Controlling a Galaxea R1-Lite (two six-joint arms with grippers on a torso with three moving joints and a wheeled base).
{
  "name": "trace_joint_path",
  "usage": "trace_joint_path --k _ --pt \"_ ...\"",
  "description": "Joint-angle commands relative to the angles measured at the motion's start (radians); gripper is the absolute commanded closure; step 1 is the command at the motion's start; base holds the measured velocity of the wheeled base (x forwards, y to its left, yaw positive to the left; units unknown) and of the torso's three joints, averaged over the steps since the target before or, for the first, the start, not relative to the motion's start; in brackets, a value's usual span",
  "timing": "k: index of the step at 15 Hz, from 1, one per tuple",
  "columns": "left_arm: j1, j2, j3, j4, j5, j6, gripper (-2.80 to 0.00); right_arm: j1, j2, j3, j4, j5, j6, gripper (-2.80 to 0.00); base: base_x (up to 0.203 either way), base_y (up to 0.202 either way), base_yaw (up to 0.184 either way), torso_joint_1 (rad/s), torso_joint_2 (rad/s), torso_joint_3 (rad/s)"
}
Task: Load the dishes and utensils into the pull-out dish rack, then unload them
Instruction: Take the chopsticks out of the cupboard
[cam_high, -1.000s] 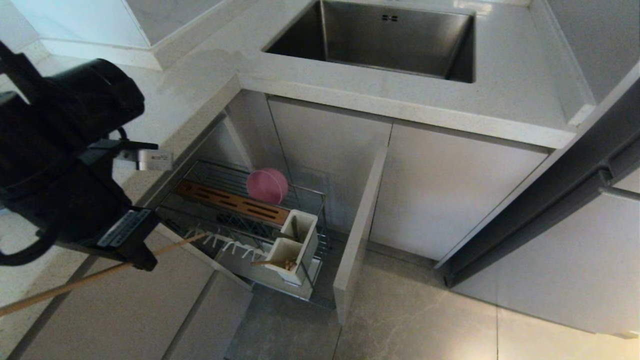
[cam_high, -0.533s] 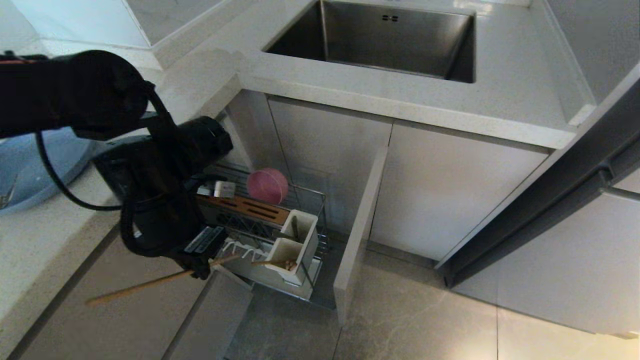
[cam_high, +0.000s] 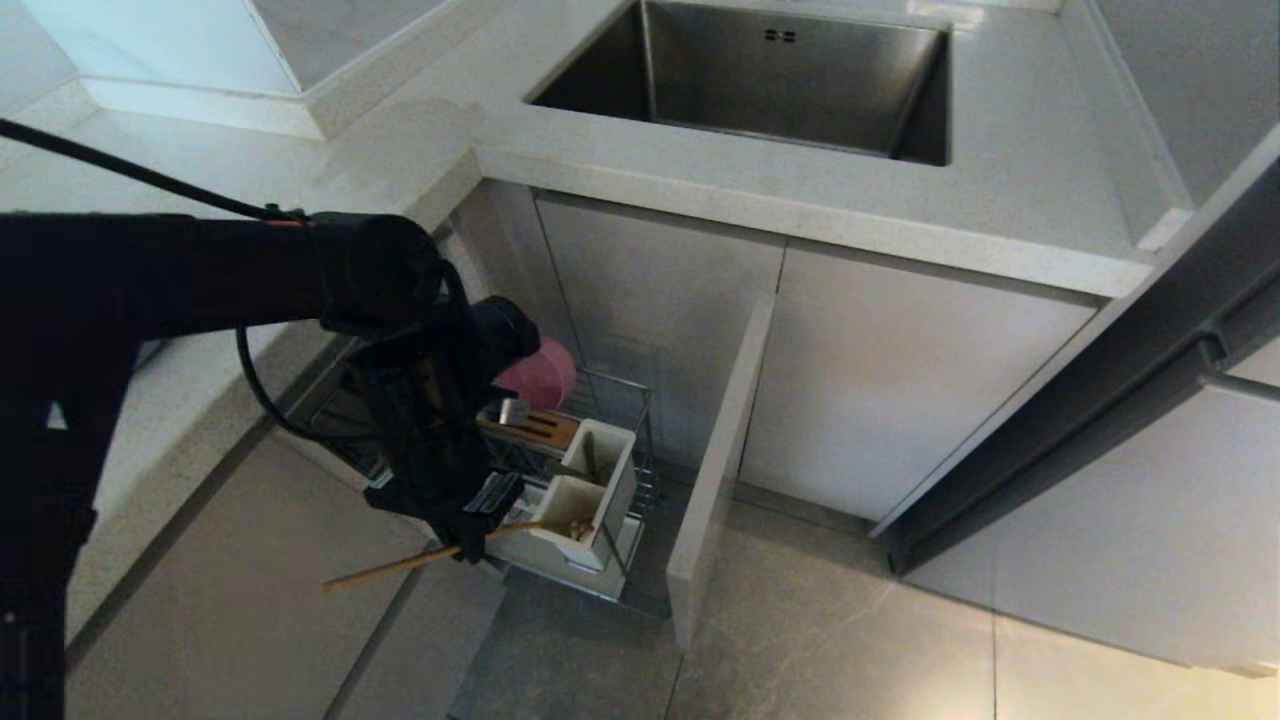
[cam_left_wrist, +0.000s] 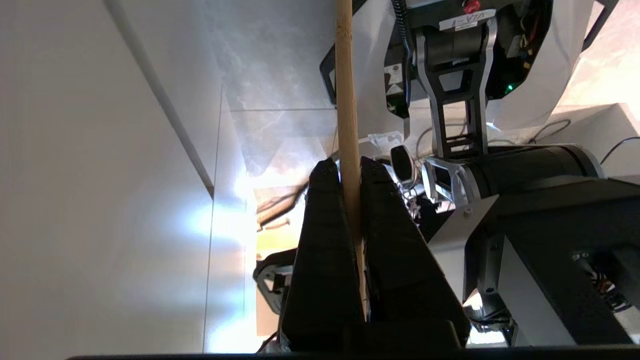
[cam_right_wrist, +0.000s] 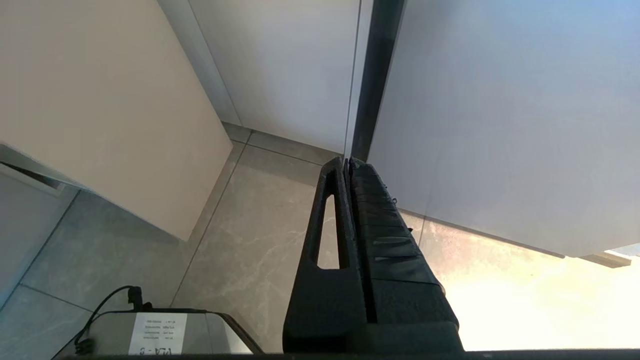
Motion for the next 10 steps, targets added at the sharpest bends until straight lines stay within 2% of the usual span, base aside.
trace_joint_path --k 1,4,6,10 --pt "0.0 0.054 -0.026 0.006 -0.004 -0.001 0.0 0.0 0.001 0.0 0.0 0.0 0.0 0.0 0.0 0.0 0.0 0.0 0.0 0.0" --pt "0.0 0.083 -0.07 -0.017 -0.01 -0.005 0.0 0.0 0.001 0.0 0.0 0.0 0.0 0.0 0.0 0.0 0.0 0.0 0.0 0.0" --pt "0.0 0.087 -0.076 -0.057 -0.008 -0.03 0.0 0.0 0.001 0.0 0.0 0.0 0.0 0.0 0.0 0.0 0.0 0.0 0.0 0.0" --pt "0.0 0.116 -0.076 -0.068 -0.009 -0.03 0.0 0.0 0.001 0.0 0.0 0.0 0.0 0.0 0.0 0.0 0.0 0.0 0.0 0.0"
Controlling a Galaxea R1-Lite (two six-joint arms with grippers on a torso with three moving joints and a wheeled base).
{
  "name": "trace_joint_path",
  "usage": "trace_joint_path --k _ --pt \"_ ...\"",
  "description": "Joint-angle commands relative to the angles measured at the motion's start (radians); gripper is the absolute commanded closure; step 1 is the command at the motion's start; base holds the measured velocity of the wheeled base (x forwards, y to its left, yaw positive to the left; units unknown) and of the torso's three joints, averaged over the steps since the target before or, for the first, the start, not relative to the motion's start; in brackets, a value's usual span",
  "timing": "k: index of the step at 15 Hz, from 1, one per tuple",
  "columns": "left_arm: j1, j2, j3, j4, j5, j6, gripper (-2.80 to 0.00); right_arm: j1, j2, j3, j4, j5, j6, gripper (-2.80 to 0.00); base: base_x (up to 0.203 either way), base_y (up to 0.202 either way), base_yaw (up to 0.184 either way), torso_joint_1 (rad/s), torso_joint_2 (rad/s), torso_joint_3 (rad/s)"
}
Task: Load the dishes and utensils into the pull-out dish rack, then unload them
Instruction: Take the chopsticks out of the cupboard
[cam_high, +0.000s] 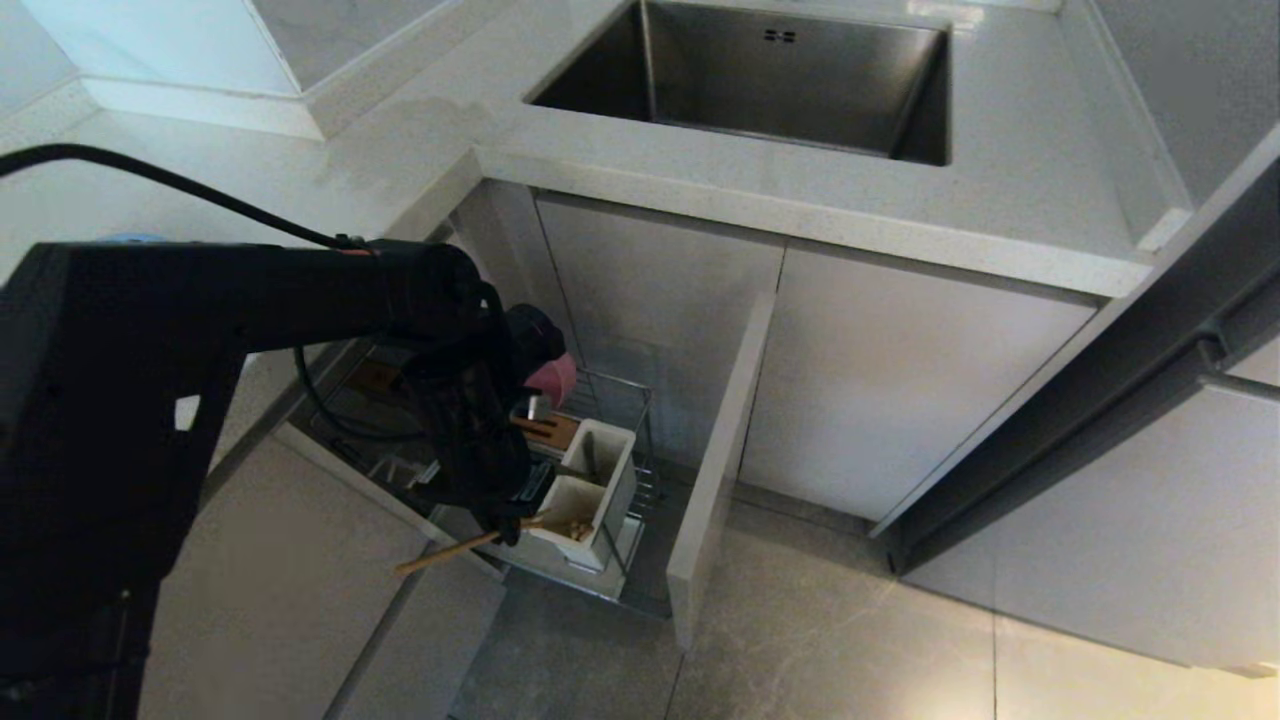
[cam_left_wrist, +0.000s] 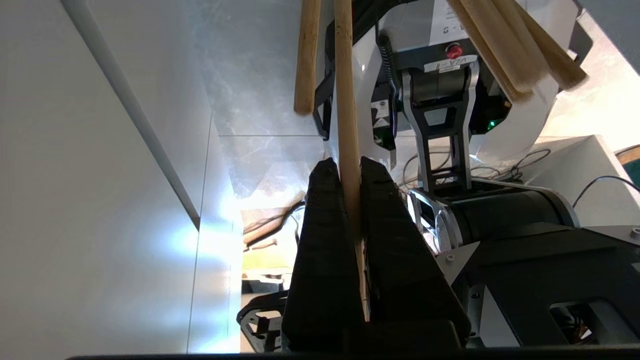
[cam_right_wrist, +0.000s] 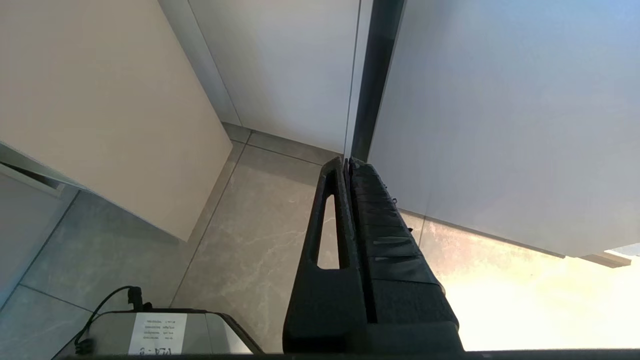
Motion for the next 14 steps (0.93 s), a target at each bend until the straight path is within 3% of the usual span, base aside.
trace_joint_path --k 1,14 --pt "-0.001 0.025 -0.002 0.002 0.001 0.0 0.0 0.0 0.001 0.0 0.0 0.0 0.0 0.0 0.0 0.0 0.0 0.0 0.0 0.0" --pt "0.002 0.138 -0.02 -0.164 -0.03 0.003 0.0 0.0 0.001 0.0 0.001 0.0 0.0 0.0 0.0 0.0 0.0 0.0 0.0 0.0"
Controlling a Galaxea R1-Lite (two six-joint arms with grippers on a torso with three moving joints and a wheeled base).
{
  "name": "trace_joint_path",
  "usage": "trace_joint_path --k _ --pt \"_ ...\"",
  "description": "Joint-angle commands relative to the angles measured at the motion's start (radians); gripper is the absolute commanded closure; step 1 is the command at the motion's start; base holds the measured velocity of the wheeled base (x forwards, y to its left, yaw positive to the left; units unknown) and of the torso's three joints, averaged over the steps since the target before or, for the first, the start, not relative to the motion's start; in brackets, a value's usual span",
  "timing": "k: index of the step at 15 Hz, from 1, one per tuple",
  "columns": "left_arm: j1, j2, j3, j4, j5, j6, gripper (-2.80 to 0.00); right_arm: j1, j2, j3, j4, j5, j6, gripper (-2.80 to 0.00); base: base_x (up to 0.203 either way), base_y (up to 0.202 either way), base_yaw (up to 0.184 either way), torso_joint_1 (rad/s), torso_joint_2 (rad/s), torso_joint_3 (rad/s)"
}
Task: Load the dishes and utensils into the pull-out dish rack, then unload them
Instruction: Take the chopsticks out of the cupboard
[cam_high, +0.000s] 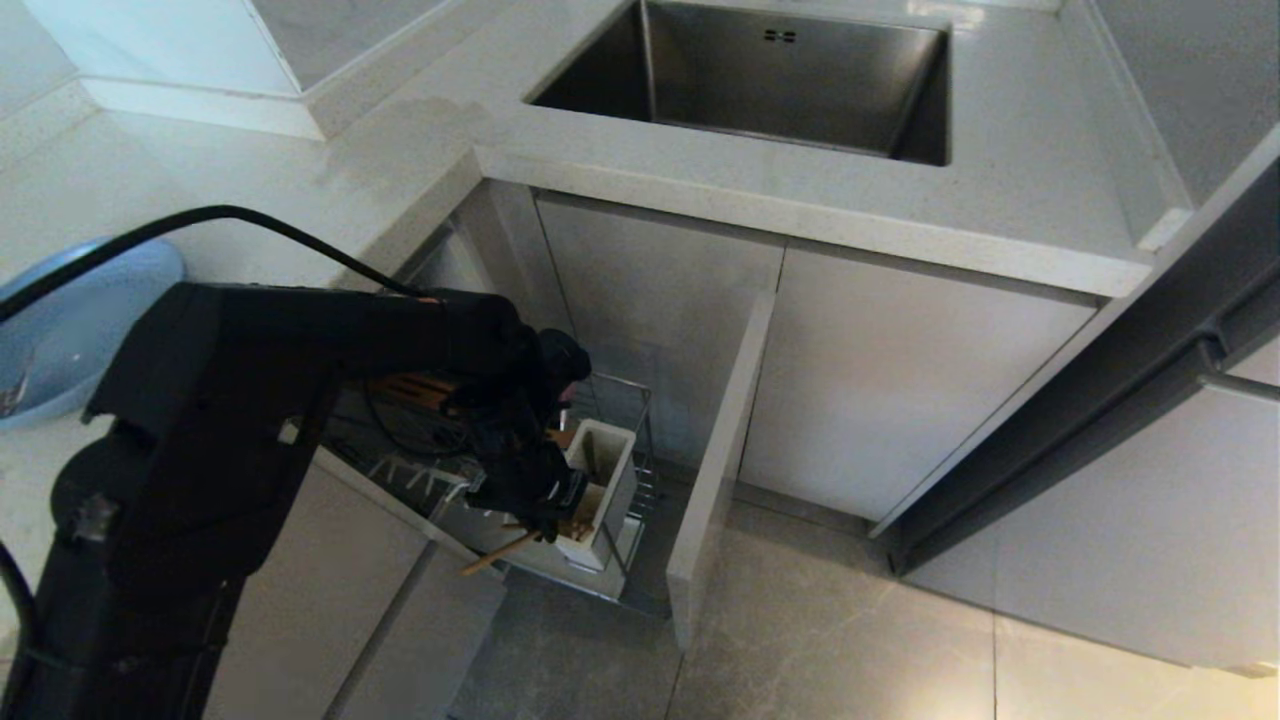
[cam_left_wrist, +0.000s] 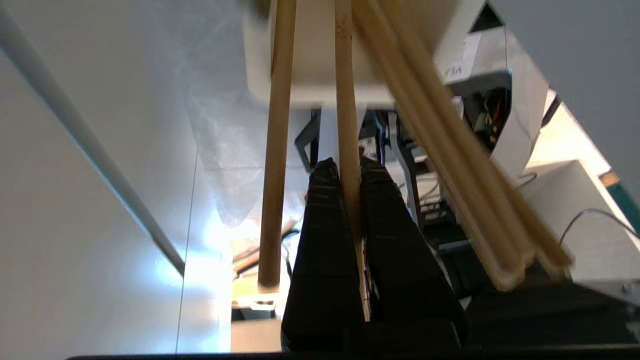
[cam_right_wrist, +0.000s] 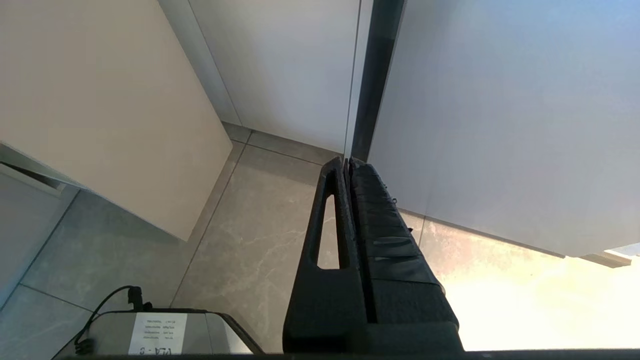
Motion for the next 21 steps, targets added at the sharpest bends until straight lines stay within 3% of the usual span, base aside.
trace_joint_path --k 1,15,16,21 --pt "0.001 0.02 -0.002 0.002 0.001 0.0 0.0 0.0 0.001 0.0 0.001 0.0 0.0 0.0 0.0 0.0 0.0 0.0 0.0 0.0" --pt "0.018 0.035 -0.007 -0.055 0.001 0.001 0.0 0.0 0.001 0.0 -0.001 0.0 0.0 0.0 0.0 0.0 0.0 0.0 0.0 0.0" --pt "0.018 0.035 -0.007 -0.056 0.001 0.001 -2.8 0.0 0.001 0.0 0.0 0.0 0.0 0.0 0.0 0.0 0.0 0.0 0.0 0.0" --pt "0.019 0.029 -0.007 -0.068 0.002 0.0 -2.8 0.0 0.001 0.0 0.0 0.0 0.0 0.0 0.0 0.0 0.0 0.0 0.0 0.0"
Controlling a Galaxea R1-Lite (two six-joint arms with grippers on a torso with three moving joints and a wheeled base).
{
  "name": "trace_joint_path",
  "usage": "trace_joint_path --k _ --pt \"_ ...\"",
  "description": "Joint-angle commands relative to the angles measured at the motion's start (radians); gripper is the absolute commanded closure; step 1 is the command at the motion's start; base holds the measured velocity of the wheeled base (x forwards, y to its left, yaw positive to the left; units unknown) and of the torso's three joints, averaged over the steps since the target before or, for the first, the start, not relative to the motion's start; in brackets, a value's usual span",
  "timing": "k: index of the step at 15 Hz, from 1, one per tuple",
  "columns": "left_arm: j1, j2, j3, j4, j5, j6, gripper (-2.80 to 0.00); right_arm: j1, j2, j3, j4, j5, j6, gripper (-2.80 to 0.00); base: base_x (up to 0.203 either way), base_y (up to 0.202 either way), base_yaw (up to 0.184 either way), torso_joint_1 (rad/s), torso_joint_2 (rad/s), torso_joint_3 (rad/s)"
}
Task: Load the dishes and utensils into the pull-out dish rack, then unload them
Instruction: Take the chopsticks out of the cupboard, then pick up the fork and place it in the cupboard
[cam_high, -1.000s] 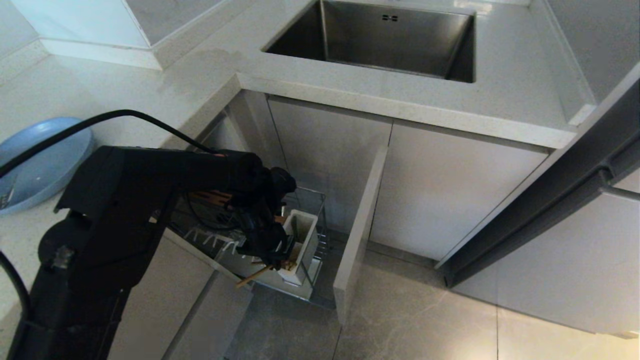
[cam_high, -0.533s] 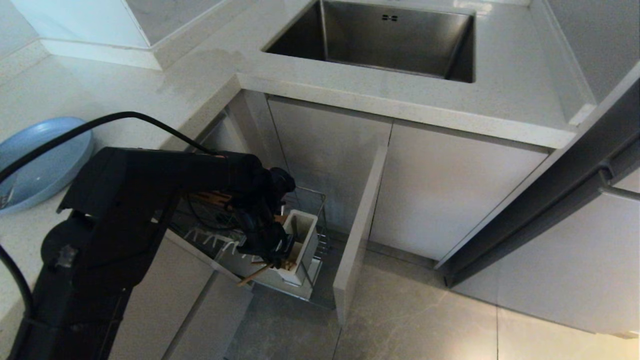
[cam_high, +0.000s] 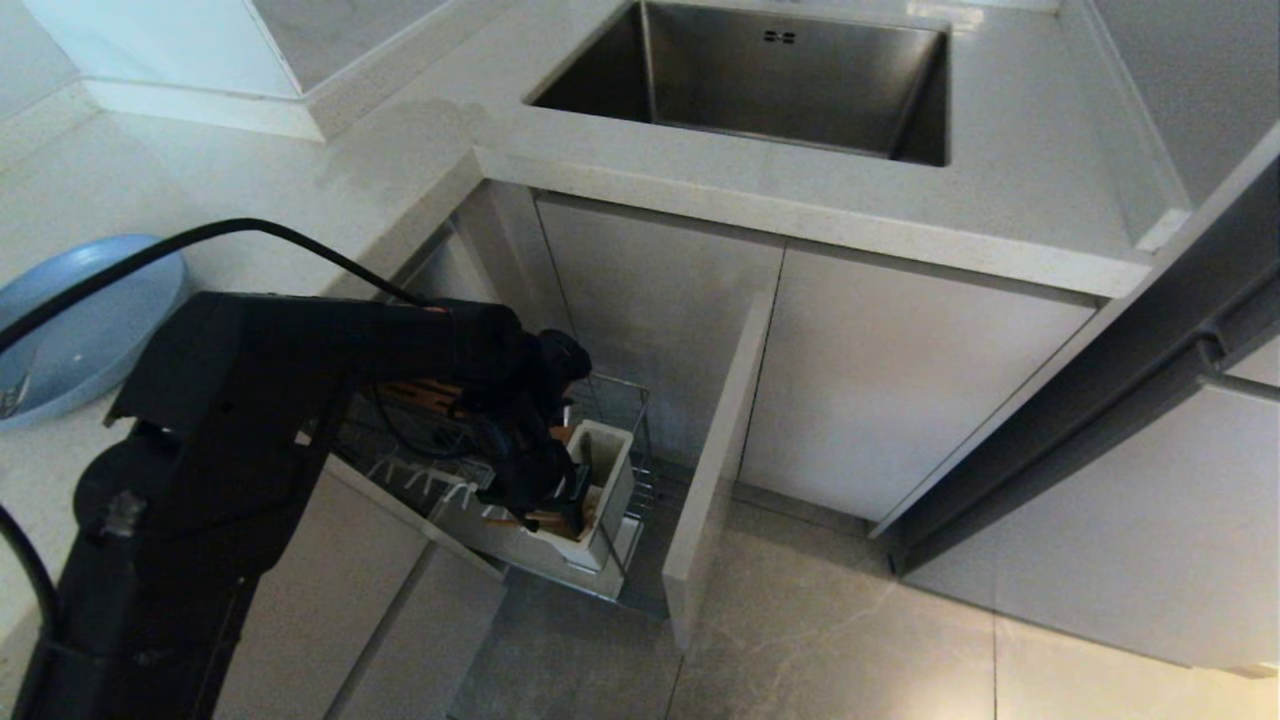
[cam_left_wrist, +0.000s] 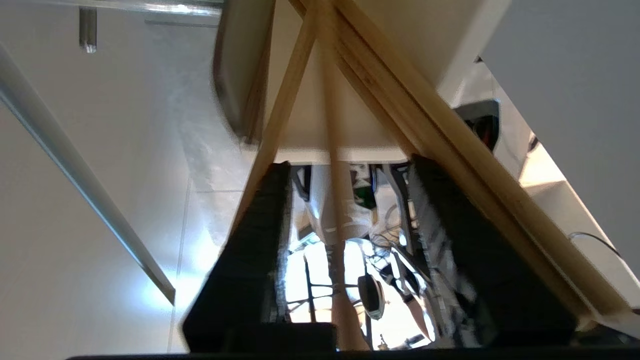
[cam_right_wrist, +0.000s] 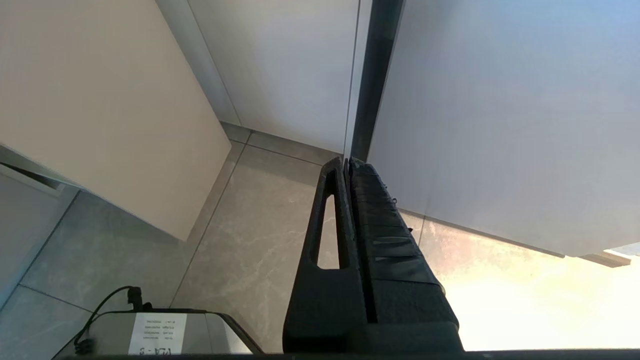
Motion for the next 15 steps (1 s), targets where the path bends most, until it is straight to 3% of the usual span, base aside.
trace_joint_path --k 1,7,12,13,15 --pt "0.0 -0.007 0.001 0.004 0.004 -0.003 -2.8 0.0 0.001 0.0 0.0 0.0 0.0 0.0 0.0 0.0 0.0 0.0 0.0 0.0" --pt "-0.001 -0.145 0.002 0.005 0.012 -0.033 -2.8 0.0 0.001 0.0 0.0 0.0 0.0 0.0 0.0 0.0 0.0 0.0 0.0 0.0" --pt "-0.005 -0.37 0.005 0.012 0.044 -0.07 -2.8 0.0 0.001 0.0 0.0 0.0 0.0 0.0 0.0 0.0 0.0 0.0 0.0 0.0" --pt "-0.007 -0.413 0.009 0.016 0.049 -0.069 0.0 0.0 0.001 0.0 0.0 0.0 0.0 0.0 0.0 0.0 0.0 0.0 0.0 0.0" --pt "-0.016 -0.491 0.016 0.033 0.078 -0.067 0.0 0.0 0.001 0.0 0.0 0.0 0.0 0.0 0.0 0.0 0.0 0.0 0.0 0.0"
